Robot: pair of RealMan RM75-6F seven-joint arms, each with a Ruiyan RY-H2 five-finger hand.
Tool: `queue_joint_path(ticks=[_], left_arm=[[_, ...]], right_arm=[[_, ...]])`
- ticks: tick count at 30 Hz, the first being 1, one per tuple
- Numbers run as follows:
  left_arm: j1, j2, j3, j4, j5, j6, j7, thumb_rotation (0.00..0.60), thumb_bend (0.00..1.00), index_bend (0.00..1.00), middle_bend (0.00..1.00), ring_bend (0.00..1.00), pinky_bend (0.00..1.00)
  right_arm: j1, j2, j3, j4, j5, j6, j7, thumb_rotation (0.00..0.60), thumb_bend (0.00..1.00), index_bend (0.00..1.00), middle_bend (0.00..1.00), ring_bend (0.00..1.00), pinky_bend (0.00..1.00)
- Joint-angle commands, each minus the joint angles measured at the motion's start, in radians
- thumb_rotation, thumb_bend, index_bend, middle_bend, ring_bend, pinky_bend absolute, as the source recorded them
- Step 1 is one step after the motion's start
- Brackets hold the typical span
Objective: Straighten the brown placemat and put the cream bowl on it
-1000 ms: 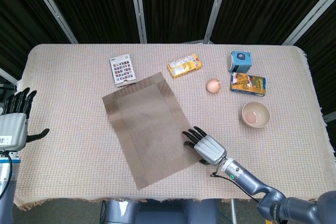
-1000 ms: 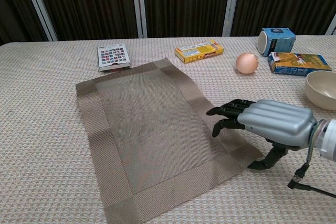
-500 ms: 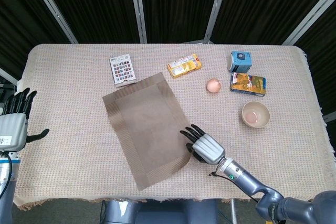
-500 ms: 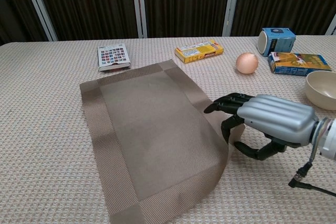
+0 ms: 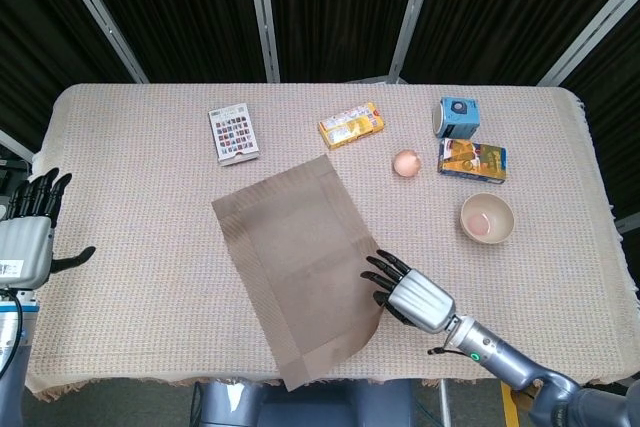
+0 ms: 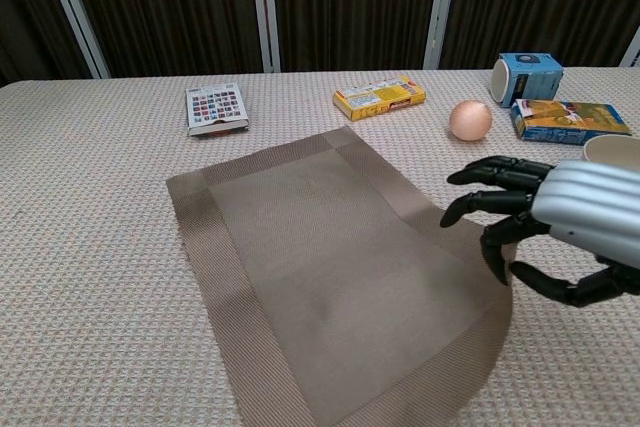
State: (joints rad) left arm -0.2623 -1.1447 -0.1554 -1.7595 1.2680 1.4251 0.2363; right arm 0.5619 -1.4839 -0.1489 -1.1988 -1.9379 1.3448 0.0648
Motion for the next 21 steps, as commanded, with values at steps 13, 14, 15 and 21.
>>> queue_joint_path(ticks=[13, 14, 15, 21], left_arm=[[-0.002, -0.007, -0.002, 0.004, -0.005, -0.009, 0.011, 0.6, 0.0, 0.0, 0.0, 0.0, 0.0], [-0.001, -0.007, -0.003, 0.005, -0.007, -0.009, 0.011, 0.6, 0.0, 0.0, 0.0, 0.0, 0.0], [-0.001, -0.007, -0.004, 0.006, -0.008, -0.009, 0.011, 0.6, 0.0, 0.0, 0.0, 0.0, 0.0], [-0.001, -0.008, -0.005, 0.014, -0.015, -0.016, 0.011, 0.6, 0.0, 0.0, 0.0, 0.0, 0.0]], right_arm=[[0.206, 0.032, 0.05, 0.48, -0.179, 0.113, -0.029, 0.6, 0.47, 0.79, 0.22, 0.07, 0.1], [0.221, 0.021, 0.046, 0.52, -0.185, 0.103, -0.033, 0.6, 0.46, 0.79, 0.22, 0.06, 0.11], [0.231, 0.013, 0.042, 0.548, -0.19, 0.096, -0.036, 0.6, 0.45, 0.79, 0.22, 0.06, 0.11], [0.272, -0.057, 0.027, 0.707, -0.193, 0.071, -0.071, 0.6, 0.36, 0.62, 0.19, 0.03, 0.1]])
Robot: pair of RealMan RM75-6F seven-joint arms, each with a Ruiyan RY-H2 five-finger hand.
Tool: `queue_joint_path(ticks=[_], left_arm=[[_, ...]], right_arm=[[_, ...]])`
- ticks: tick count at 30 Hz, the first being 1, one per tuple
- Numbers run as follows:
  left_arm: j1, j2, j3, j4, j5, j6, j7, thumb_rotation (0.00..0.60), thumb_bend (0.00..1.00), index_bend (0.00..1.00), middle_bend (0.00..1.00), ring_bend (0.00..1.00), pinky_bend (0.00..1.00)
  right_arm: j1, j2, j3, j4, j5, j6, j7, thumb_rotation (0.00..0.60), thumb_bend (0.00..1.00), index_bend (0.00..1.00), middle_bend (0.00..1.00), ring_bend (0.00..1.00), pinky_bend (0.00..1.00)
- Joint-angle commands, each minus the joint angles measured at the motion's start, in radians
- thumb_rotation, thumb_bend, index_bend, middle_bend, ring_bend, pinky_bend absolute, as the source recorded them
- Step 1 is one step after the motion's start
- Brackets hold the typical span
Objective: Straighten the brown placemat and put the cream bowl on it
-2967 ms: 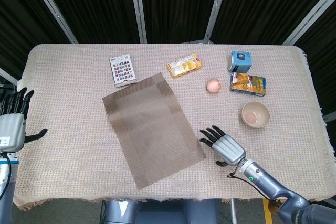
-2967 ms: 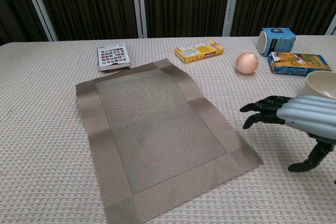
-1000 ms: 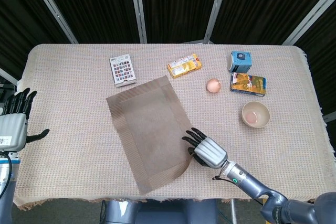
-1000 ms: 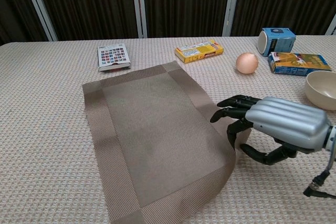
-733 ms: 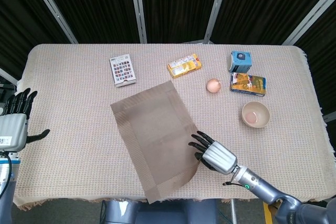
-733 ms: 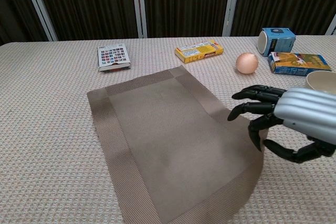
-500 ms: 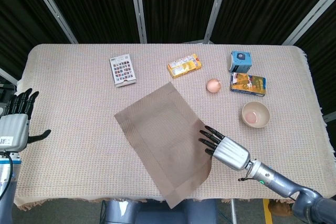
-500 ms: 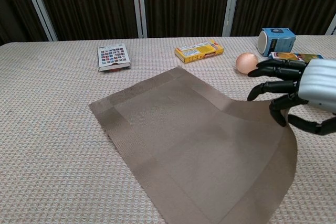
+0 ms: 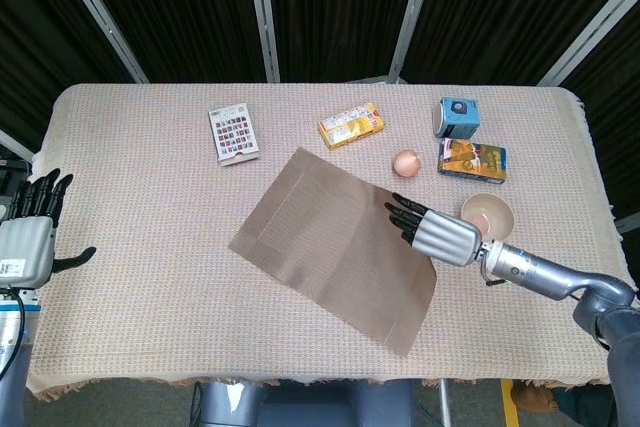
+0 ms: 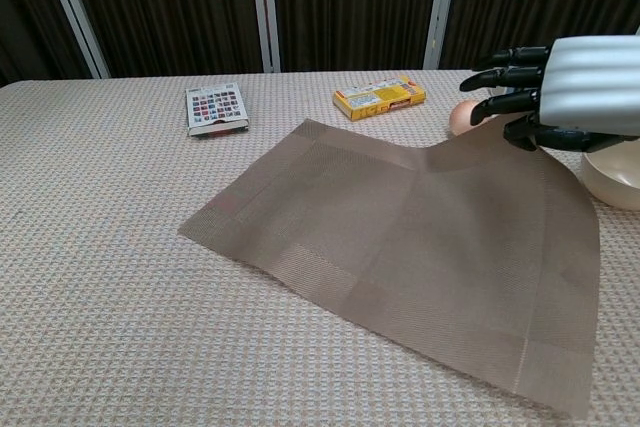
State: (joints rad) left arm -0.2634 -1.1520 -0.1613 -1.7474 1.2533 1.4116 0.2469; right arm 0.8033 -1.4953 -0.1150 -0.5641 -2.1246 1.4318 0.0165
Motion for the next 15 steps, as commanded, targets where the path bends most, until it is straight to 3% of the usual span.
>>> queue_joint_path(ticks=[1, 3, 4, 5, 11, 15], left_arm=[[-0.001, -0.001, 0.002, 0.002, -0.001, -0.004, 0.002, 0.6, 0.0, 0.0, 0.0, 0.0, 0.0], [-0.001, -0.001, 0.005, 0.005, 0.001, -0.007, 0.005, 0.6, 0.0, 0.0, 0.0, 0.0, 0.0], [-0.001, -0.002, 0.006, 0.006, 0.002, -0.008, 0.005, 0.6, 0.0, 0.0, 0.0, 0.0, 0.0], [-0.001, -0.003, 0.008, 0.008, 0.005, -0.01, 0.006, 0.6, 0.0, 0.0, 0.0, 0.0, 0.0], [-0.005, -0.005, 0.015, 0.025, 0.023, -0.022, -0.008, 0.6, 0.0, 0.0, 0.0, 0.0, 0.0], [-0.015, -0.009, 0.025, 0.046, 0.056, -0.037, -0.026, 0.6, 0.0, 0.0, 0.0, 0.0, 0.0]], right_arm=[[0.032, -0.056, -0.005, 0.089, -0.001, -0.017, -0.027, 0.6, 0.28, 0.47, 0.14, 0.02, 0.08], [0.024, -0.077, 0.005, 0.115, 0.025, -0.028, -0.023, 0.6, 0.11, 0.14, 0.05, 0.01, 0.03], [0.019, -0.086, 0.011, 0.125, 0.039, -0.032, -0.026, 0.6, 0.03, 0.04, 0.01, 0.0, 0.01], [0.007, -0.099, 0.029, 0.136, 0.069, -0.036, -0.037, 0.6, 0.0, 0.0, 0.0, 0.0, 0.0], [-0.059, -0.104, 0.117, 0.086, 0.208, 0.032, -0.019, 0.6, 0.0, 0.0, 0.0, 0.0, 0.0], [-0.134, -0.063, 0.184, -0.032, 0.324, 0.062, 0.002, 0.6, 0.0, 0.0, 0.0, 0.0, 0.0]])
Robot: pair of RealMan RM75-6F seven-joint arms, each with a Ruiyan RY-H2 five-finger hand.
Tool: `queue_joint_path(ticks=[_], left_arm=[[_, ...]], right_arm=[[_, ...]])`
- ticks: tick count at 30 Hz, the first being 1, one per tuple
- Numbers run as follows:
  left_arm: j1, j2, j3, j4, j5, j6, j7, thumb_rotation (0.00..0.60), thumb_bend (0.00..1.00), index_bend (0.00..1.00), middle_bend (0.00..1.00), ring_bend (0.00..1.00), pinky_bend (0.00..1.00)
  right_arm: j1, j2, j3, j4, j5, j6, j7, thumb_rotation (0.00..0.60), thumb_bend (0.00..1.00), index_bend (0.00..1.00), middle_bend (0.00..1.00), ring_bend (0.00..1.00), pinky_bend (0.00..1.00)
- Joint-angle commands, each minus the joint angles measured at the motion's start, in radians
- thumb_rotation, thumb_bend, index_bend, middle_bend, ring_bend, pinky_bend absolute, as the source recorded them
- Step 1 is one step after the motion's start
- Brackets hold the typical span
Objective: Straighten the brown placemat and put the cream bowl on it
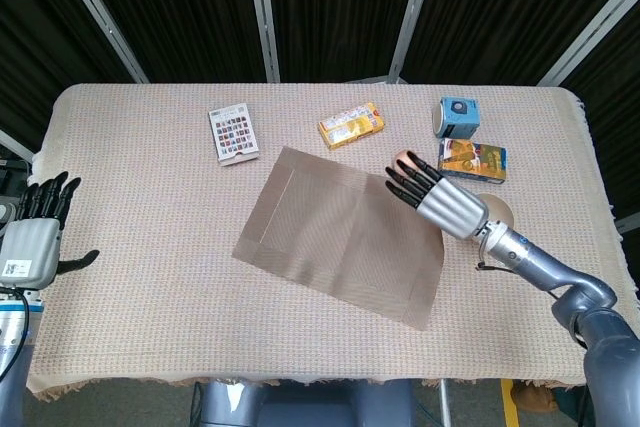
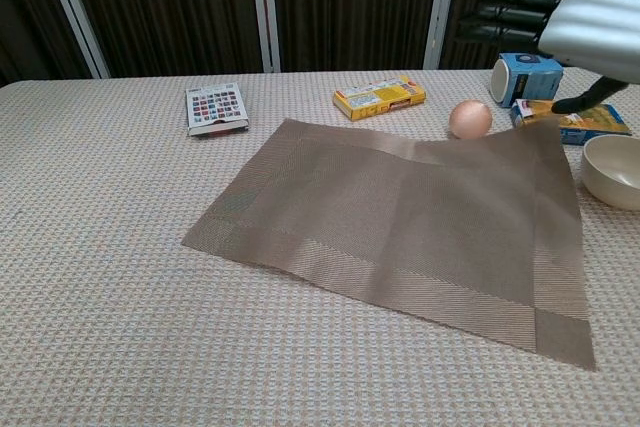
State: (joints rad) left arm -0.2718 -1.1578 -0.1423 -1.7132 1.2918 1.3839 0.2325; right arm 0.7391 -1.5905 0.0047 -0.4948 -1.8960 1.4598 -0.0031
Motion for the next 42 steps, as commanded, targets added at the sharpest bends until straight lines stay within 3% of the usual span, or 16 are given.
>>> queue_joint_path(ticks=[1, 8, 13, 17, 26, 42], left_arm=[[-0.011, -0.006, 0.009, 0.019, 0.028, -0.015, -0.02, 0.6, 0.0, 0.0, 0.0, 0.0, 0.0], [-0.067, -0.052, 0.026, 0.125, 0.124, -0.077, -0.093, 0.6, 0.0, 0.0, 0.0, 0.0, 0.0], [-0.136, -0.096, 0.043, 0.219, 0.195, -0.16, -0.156, 0.6, 0.0, 0.0, 0.0, 0.0, 0.0], [-0.221, -0.174, 0.058, 0.352, 0.27, -0.241, -0.256, 0.6, 0.04, 0.07, 0.0, 0.0, 0.0], [-0.345, -0.344, 0.084, 0.552, 0.362, -0.319, -0.35, 0.6, 0.07, 0.17, 0.0, 0.0, 0.0], [-0.417, -0.545, 0.138, 0.801, 0.408, -0.337, -0.405, 0.6, 0.15, 0.24, 0.0, 0.0, 0.0]], right_arm=[[-0.094, 0.055, 0.078, -0.149, 0.126, 0.037, 0.036, 0.6, 0.0, 0.0, 0.0, 0.0, 0.0], [-0.263, 0.315, 0.083, -0.667, 0.287, 0.005, 0.022, 0.6, 0.0, 0.0, 0.0, 0.0, 0.0], [-0.347, 0.417, 0.059, -0.891, 0.367, -0.008, 0.007, 0.6, 0.0, 0.0, 0.0, 0.0, 0.0], [-0.422, 0.493, 0.031, -1.101, 0.438, -0.01, -0.034, 0.6, 0.0, 0.0, 0.0, 0.0, 0.0], [-0.518, 0.46, -0.016, -1.192, 0.47, 0.018, -0.039, 0.6, 0.0, 0.0, 0.0, 0.0, 0.0], [-0.568, 0.432, -0.029, -1.188, 0.422, 0.028, -0.054, 0.6, 0.0, 0.0, 0.0, 0.0, 0.0]])
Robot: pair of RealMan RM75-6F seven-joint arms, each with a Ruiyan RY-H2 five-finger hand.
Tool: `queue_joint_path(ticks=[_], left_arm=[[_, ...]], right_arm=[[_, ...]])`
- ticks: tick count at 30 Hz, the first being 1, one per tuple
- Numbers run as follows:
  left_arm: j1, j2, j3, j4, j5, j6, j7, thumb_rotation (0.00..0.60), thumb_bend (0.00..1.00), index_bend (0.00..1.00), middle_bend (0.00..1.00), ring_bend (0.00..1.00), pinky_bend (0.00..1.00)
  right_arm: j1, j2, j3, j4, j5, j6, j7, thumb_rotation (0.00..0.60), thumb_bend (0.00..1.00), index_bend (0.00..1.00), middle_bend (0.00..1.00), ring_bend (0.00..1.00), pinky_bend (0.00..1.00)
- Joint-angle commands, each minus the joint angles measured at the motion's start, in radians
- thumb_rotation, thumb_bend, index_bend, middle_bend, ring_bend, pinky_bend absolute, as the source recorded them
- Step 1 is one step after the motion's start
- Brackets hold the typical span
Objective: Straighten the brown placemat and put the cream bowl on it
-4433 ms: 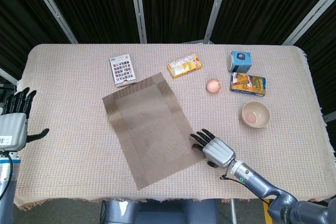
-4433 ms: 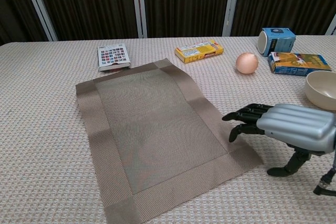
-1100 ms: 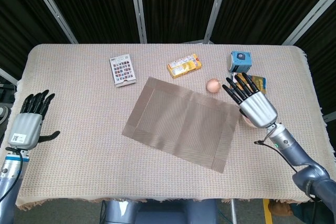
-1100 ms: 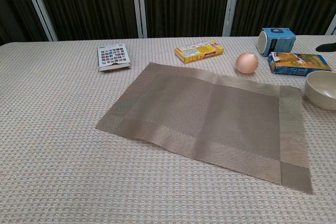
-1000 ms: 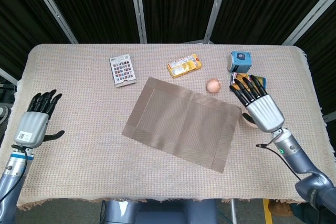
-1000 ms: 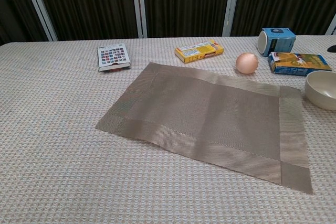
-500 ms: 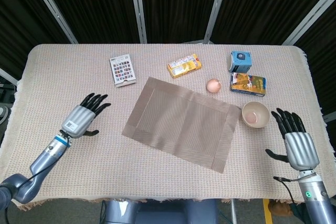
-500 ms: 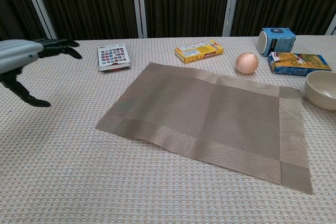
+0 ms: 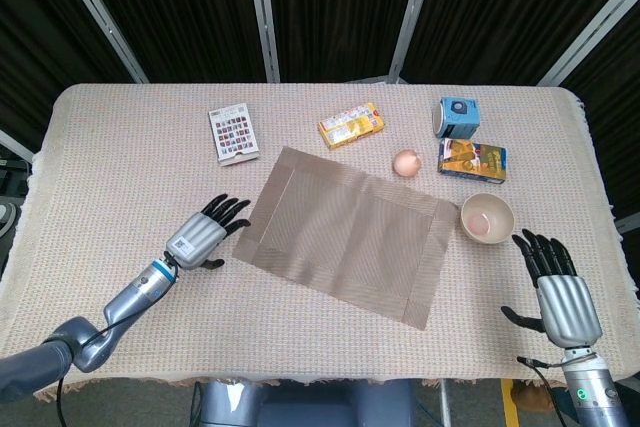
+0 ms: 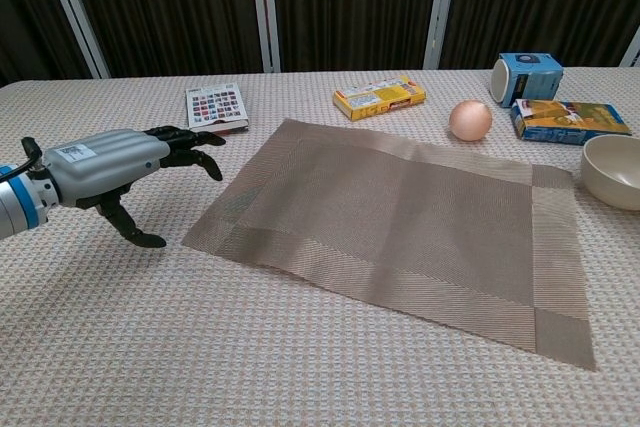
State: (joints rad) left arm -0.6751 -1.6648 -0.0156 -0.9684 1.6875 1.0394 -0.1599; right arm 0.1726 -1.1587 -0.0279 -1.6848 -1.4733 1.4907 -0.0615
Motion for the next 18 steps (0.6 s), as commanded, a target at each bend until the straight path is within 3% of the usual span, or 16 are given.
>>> queue_joint_path(ticks=[1, 9, 18], left_arm=[[-0.015, -0.045, 0.014, 0.071, 0.014, 0.01, -0.017, 0.6, 0.15, 0.24, 0.0, 0.0, 0.0], [-0.028, -0.104, 0.032, 0.185, 0.019, 0.031, -0.077, 0.6, 0.15, 0.24, 0.0, 0.0, 0.0], [-0.042, -0.14, 0.05, 0.231, 0.02, 0.03, -0.096, 0.6, 0.15, 0.24, 0.0, 0.0, 0.0]], right_arm=[[-0.002, 0.0, 0.005, 0.003, -0.001, -0.003, 0.006, 0.6, 0.0, 0.0, 0.0, 0.0, 0.0], [-0.01, 0.002, 0.021, 0.009, -0.004, -0.007, 0.018, 0.6, 0.0, 0.0, 0.0, 0.0, 0.0], [-0.019, 0.003, 0.033, 0.009, -0.014, -0.005, 0.025, 0.6, 0.0, 0.0, 0.0, 0.0, 0.0]])
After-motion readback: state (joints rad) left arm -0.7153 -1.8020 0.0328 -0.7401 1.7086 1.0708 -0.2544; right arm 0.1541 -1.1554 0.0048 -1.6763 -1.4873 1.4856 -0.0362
